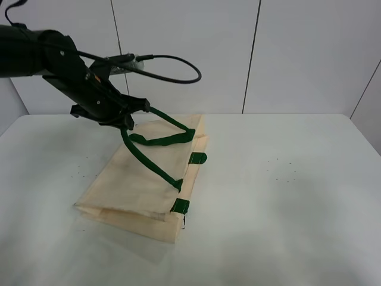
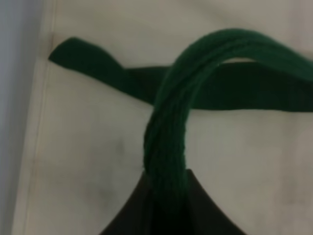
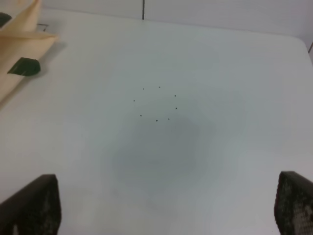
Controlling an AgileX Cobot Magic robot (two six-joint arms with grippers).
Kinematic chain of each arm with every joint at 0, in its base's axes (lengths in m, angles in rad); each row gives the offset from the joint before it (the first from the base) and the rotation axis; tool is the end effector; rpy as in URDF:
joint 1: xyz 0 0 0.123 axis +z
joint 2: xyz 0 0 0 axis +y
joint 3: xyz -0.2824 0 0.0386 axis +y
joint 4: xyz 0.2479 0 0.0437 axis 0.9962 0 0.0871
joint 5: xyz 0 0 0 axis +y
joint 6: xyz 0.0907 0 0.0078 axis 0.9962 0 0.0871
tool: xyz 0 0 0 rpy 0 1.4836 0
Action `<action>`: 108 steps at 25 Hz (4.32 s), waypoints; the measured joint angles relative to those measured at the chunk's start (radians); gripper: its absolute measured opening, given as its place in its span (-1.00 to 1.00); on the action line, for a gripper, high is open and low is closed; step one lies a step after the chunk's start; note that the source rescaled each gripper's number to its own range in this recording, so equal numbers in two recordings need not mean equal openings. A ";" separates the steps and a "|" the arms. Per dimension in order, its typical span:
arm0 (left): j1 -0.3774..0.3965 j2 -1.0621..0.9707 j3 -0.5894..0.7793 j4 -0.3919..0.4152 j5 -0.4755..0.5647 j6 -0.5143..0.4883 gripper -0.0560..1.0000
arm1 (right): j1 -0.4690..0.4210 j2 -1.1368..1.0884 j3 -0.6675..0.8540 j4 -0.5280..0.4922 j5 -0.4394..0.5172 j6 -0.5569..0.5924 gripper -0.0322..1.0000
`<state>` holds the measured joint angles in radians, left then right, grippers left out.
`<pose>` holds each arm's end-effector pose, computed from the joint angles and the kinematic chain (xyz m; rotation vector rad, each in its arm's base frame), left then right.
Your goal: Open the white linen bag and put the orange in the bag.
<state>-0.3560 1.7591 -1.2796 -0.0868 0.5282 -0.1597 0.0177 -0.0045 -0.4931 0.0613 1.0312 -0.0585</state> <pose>0.3604 -0.1383 0.2452 0.1709 2.5080 -0.2999 -0.0037 0.0047 0.2778 -0.0784 2.0145 0.0471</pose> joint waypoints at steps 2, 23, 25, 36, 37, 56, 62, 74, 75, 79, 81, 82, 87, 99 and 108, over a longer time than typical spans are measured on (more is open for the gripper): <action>0.000 0.000 0.024 0.000 -0.023 0.003 -0.34 | 0.000 0.000 0.000 0.000 0.000 0.000 1.00; 0.291 -0.001 0.032 0.095 0.245 0.010 1.00 | 0.000 0.000 0.000 0.000 0.000 0.000 1.00; 0.299 -0.001 0.032 0.096 0.266 0.010 1.00 | 0.000 0.000 0.000 0.000 0.000 0.000 1.00; 0.291 -0.013 0.033 0.080 0.471 0.022 1.00 | 0.000 0.000 0.000 0.000 0.000 0.000 1.00; 0.291 -0.021 0.038 0.080 0.485 0.024 1.00 | 0.000 0.000 0.000 0.000 0.000 0.000 1.00; 0.291 -0.713 0.658 0.079 0.553 0.093 1.00 | 0.000 0.000 0.000 0.000 0.000 0.000 1.00; 0.291 -1.049 0.766 0.079 0.547 0.168 1.00 | 0.000 0.000 0.000 0.000 0.000 0.000 1.00; 0.291 -1.467 0.783 0.078 0.528 0.198 1.00 | 0.000 0.000 0.000 0.000 0.000 0.000 1.00; 0.291 -1.473 0.783 0.078 0.529 0.199 1.00 | 0.000 0.000 0.000 0.000 0.000 0.000 1.00; 0.291 -1.473 0.783 0.079 0.529 0.201 1.00 | 0.000 0.000 0.000 0.000 0.000 0.000 1.00; 0.297 -1.473 0.783 0.079 0.529 0.202 1.00 | 0.000 0.000 0.000 0.000 0.000 0.000 1.00; 0.307 -1.473 0.783 0.079 0.529 0.203 1.00 | 0.000 0.000 0.000 0.000 0.000 0.000 1.00; 0.346 -1.473 0.783 0.079 0.529 0.204 1.00 | 0.000 0.000 0.000 -0.001 0.000 0.000 1.00; 0.347 -1.583 0.783 0.079 0.528 0.204 1.00 | 0.000 0.000 0.000 -0.001 0.000 0.000 1.00; 0.347 -1.761 0.783 0.079 0.532 0.205 1.00 | 0.000 0.000 0.000 -0.001 0.000 0.000 1.00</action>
<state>-0.0092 -0.0018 -0.4970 -0.0075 1.0602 0.0454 0.0177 -0.0045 -0.4931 0.0605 1.0312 -0.0585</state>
